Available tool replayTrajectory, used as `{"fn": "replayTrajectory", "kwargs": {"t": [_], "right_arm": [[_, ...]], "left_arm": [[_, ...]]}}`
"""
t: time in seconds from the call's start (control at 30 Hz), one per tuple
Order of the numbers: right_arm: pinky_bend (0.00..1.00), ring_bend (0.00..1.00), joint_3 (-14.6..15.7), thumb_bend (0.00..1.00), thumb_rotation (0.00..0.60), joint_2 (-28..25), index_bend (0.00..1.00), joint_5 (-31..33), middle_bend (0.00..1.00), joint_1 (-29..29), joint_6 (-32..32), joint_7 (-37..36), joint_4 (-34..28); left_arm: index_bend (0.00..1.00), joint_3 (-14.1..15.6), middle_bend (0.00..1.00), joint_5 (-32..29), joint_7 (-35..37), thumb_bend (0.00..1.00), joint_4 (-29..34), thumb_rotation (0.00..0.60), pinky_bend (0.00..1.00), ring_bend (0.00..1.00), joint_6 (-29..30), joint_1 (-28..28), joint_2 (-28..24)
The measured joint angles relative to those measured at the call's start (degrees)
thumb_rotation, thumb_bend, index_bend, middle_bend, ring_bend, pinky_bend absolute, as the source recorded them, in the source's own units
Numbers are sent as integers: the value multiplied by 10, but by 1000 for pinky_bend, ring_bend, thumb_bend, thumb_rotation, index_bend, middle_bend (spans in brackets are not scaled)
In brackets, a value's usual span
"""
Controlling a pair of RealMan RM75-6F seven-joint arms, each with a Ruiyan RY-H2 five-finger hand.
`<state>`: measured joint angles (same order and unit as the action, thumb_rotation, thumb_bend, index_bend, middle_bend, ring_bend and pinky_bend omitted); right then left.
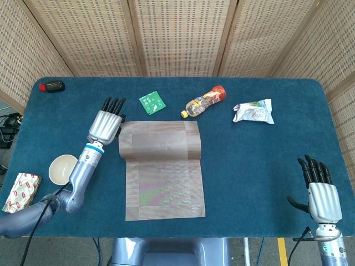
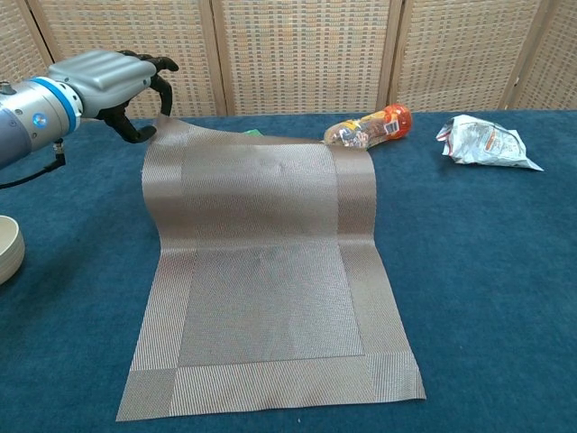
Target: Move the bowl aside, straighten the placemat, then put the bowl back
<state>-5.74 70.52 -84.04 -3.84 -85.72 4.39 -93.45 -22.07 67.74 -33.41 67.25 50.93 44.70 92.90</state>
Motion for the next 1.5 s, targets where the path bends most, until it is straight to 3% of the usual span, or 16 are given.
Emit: {"fn": "replayTrajectory", "kwargs": {"t": [0.1, 0.17, 0.4, 0.7, 0.9, 1.07, 1.33, 1.5], "right_arm": [[0, 0, -3, 154, 600, 3, 0, 11, 0, -3, 7, 2, 5], [0, 0, -5, 154, 600, 4, 0, 16, 0, -4, 11, 5, 6], [0, 0, -3, 154, 600, 5, 0, 19, 0, -7, 17, 4, 9], [0, 0, 9, 154, 600, 8, 0, 4, 0, -8, 20, 12, 8], [0, 0, 20, 154, 600, 14, 0, -8, 0, -10, 24, 24, 7], [0, 0, 31, 148, 600, 19, 0, -17, 0, -11, 29, 32, 9], [0, 0, 43, 104, 600, 24, 0, -46, 0, -11, 23, 46, 12], [0, 0, 54, 89, 600, 31, 0, -65, 0, -13, 23, 50, 18]], "left_arm": [[100, 1, 0, -5, 21, 262, -47, 600, 0, 0, -10, 19, 17], [27, 3, 0, -11, 35, 213, -74, 600, 0, 0, -17, 30, 29], [0, 25, 0, -20, 61, 187, -89, 600, 0, 0, -15, 31, 30], [0, 54, 0, -7, 79, 187, 9, 600, 0, 0, 40, -21, -34], [0, 87, 0, 17, 99, 187, 131, 600, 0, 0, 123, -93, -104], [0, 133, 0, 52, 127, 188, 213, 600, 0, 0, 211, -174, -158], [0, 212, 0, 112, 159, 148, 264, 600, 0, 0, 319, -282, -211], [0, 238, 0, 137, 167, 130, 268, 600, 0, 0, 366, -326, -222]]}}
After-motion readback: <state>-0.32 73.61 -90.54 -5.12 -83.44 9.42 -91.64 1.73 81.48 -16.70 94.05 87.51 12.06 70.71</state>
